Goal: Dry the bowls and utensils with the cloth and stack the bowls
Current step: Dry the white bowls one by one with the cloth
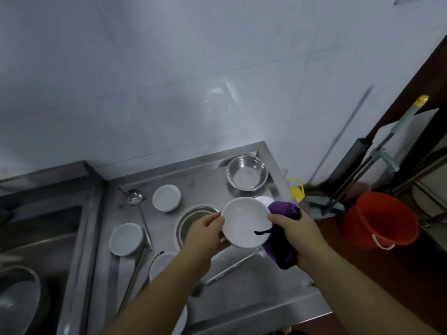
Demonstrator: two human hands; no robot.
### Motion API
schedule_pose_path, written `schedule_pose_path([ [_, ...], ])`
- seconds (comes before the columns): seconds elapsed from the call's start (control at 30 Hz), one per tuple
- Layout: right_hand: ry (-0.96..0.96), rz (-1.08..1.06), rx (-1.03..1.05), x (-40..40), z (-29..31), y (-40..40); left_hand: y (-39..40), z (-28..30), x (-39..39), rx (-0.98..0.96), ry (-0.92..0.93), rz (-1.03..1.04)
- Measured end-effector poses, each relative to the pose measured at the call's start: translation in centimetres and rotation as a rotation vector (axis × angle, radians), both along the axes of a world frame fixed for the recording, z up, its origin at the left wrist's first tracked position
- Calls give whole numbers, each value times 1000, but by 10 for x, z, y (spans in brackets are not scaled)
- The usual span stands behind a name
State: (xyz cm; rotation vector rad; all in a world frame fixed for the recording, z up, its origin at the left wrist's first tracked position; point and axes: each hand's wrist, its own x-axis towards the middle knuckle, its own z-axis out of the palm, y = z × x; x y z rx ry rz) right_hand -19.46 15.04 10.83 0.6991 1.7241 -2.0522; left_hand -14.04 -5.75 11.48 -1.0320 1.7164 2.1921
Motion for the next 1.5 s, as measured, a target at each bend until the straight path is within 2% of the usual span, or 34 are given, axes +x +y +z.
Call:
schedule_pose_path([
  [0.13, -91, 34, 19, -27, -28, 46, 42, -28, -27, -5, -59, -27],
  [0.37, -84, 102, 277, -78, -73, 90, 95, -77, -72, -26, -193, 38],
  [0.47, -84, 134, 364, -97, -89, 91, 103, -95, -91, -55, -222, 54],
  [0.87, -65, 228, 487, -153, -149, 45, 75, -168, -142, -255, -335, 116],
  [1.17, -27, 311, 589, -159, -173, 39, 72, -191, -145, -358, -351, 98],
  [1.5, 65, 275, 684, -157, -150, 67, 70, -175, -142, -425, -364, 42],
])
